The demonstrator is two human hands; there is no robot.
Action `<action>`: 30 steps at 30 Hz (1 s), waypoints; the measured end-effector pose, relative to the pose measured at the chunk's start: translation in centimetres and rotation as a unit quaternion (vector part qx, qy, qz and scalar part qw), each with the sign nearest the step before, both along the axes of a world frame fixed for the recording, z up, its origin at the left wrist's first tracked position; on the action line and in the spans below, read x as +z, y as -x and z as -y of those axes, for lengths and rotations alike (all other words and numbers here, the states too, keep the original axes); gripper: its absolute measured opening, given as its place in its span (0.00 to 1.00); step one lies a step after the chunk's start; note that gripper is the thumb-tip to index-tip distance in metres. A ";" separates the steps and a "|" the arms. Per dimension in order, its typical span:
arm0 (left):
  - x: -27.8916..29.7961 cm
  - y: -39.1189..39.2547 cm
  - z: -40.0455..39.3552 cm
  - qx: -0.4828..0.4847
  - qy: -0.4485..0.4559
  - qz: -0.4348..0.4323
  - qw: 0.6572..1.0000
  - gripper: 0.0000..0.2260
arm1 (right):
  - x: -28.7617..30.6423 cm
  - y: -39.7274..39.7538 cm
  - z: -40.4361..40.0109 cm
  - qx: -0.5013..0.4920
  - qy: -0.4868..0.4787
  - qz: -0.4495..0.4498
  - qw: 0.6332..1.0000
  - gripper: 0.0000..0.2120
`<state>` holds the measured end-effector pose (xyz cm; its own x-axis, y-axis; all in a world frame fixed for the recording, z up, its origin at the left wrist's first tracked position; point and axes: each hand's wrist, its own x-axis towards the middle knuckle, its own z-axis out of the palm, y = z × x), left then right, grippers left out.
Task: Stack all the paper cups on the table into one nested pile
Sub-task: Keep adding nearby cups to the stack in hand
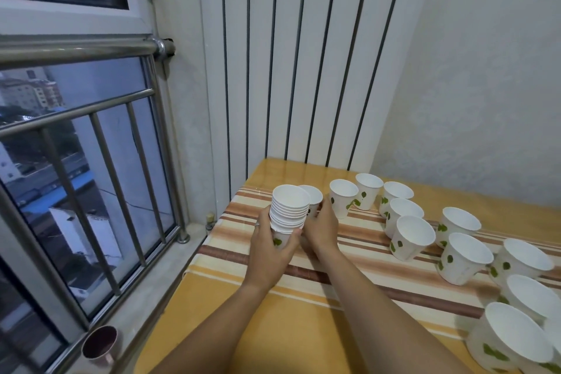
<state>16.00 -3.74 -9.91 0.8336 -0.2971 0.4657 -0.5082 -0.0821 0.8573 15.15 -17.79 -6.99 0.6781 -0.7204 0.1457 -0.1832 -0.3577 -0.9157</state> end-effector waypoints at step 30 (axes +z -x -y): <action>2.4 2.8 -0.8 -0.026 -0.045 -0.017 0.998 0.23 | 7.8 9.7 -1.3 0.134 -0.007 0.091 0.987 0.23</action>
